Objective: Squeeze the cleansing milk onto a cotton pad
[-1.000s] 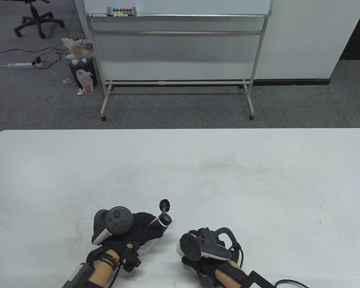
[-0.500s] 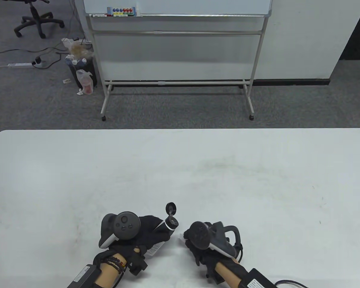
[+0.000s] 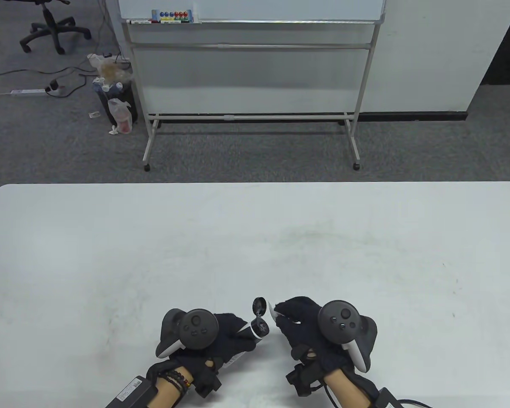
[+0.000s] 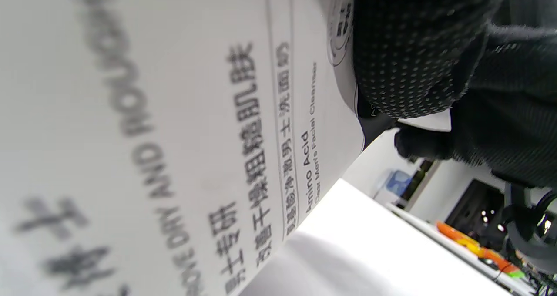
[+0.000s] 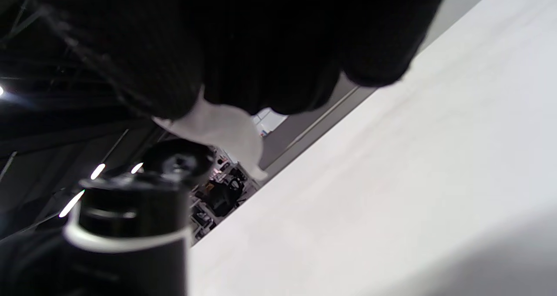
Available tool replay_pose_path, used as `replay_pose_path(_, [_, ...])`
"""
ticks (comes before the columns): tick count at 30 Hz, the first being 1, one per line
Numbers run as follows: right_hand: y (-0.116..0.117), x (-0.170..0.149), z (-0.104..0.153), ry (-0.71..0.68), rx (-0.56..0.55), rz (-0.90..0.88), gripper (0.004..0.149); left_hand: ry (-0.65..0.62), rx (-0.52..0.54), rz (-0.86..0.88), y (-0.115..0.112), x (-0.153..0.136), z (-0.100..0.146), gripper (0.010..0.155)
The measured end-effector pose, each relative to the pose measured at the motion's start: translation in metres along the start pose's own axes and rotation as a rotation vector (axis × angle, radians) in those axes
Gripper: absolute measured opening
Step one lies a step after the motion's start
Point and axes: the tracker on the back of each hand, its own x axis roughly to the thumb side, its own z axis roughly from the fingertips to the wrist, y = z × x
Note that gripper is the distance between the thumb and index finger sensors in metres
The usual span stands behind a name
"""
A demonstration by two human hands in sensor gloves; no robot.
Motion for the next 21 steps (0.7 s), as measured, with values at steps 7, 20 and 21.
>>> replay_pose_path(7, [0.007, 0.007, 0.006, -0.038, -0.05, 0.094, 0.039, -0.006, 0.013, 0.009, 0.0, 0.001, 0.0, 0.049])
replay_pose_path(20, [0.014, 0.008, 0.008, -0.023, 0.008, 0.038, 0.039, -0.02, 0.014, -0.008, 0.0, 0.005, 0.001, 0.047])
replay_pose_path(21, [0.014, 0.008, 0.008, -0.021, 0.009, 0.038, 0.039, -0.02, 0.015, -0.006, 0.001, 0.005, 0.001, 0.047])
